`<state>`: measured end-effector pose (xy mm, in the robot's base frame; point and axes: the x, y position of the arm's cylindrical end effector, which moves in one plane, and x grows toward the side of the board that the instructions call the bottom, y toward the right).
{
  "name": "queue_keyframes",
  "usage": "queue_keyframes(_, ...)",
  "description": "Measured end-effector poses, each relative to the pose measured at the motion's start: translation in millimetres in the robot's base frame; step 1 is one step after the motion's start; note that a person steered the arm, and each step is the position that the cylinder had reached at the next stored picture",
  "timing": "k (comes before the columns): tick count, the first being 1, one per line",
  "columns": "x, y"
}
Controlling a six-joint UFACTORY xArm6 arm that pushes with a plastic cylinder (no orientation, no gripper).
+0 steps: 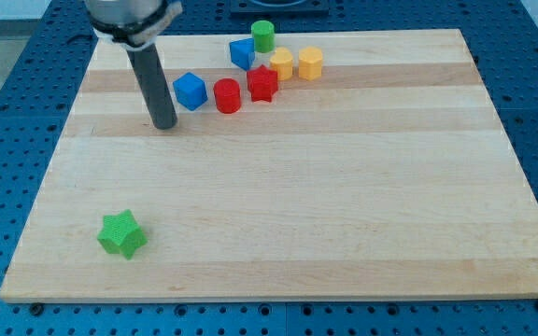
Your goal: Slide the red circle a bit up
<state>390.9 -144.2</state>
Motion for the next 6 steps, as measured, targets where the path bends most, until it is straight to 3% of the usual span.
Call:
queue_keyframes(1,-12.0,61.4)
queue_keyframes(2,-42.0,73.4)
queue_keyframes(3,-69.0,69.8)
queue_keyframes(5,-43.5,65.5)
queue_keyframes(6,-69.1,55.0)
